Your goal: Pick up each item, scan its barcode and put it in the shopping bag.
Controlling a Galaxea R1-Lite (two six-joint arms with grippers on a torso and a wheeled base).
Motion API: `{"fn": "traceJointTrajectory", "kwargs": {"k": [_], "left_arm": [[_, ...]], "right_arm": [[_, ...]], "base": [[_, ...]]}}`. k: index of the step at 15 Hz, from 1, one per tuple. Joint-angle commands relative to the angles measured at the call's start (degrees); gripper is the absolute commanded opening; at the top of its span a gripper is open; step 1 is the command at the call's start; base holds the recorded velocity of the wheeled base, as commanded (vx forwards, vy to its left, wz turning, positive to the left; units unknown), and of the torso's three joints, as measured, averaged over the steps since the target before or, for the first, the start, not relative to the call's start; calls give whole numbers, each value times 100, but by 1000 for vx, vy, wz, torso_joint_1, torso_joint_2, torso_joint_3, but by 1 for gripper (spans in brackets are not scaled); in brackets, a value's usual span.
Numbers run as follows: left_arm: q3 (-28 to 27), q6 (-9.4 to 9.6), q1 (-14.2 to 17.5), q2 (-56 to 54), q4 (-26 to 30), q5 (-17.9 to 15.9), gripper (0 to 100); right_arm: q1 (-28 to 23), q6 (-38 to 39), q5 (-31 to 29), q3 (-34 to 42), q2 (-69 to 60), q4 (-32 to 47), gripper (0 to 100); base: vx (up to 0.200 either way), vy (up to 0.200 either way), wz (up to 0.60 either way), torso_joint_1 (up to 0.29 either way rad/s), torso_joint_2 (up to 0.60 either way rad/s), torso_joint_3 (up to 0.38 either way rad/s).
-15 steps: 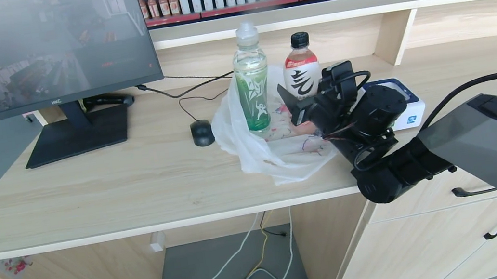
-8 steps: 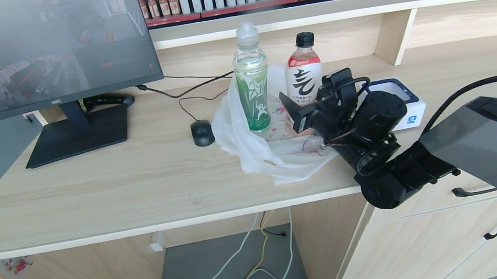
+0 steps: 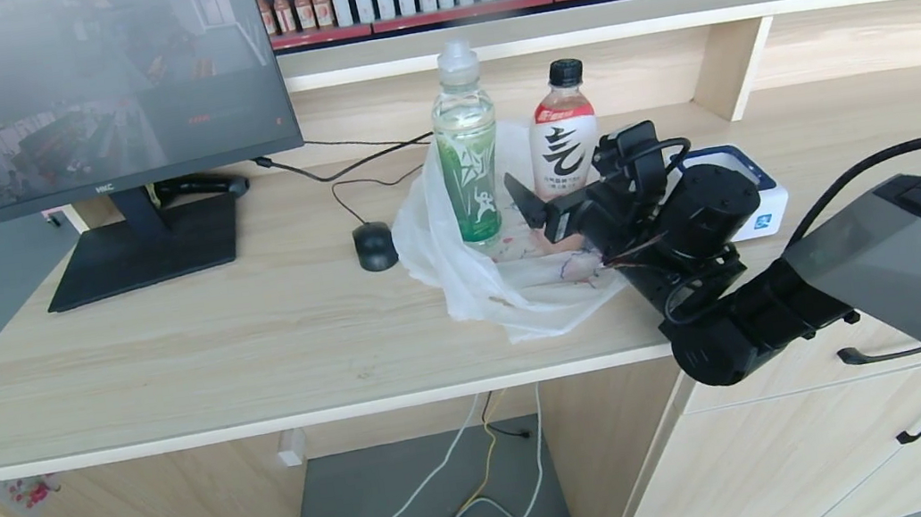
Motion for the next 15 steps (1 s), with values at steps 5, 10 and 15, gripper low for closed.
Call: {"fn": "traceJointTrajectory", "kwargs": {"k": [5,10,15], "left_arm": [[0,0,2,-2,-1,1,100],[0,0,2,-2,-1,1,100],[0,0,2,-2,-1,1,100]], "right_arm": [[-5,-1,-1,31,-59,-6,100],[-5,-1,-1,181,-226,-6,100],[-40,17,17,1174,-1342,-23,100]], "base": [[0,0,0,0,0,0],[0,0,0,0,0,0],[0,0,0,0,0,0]]}}
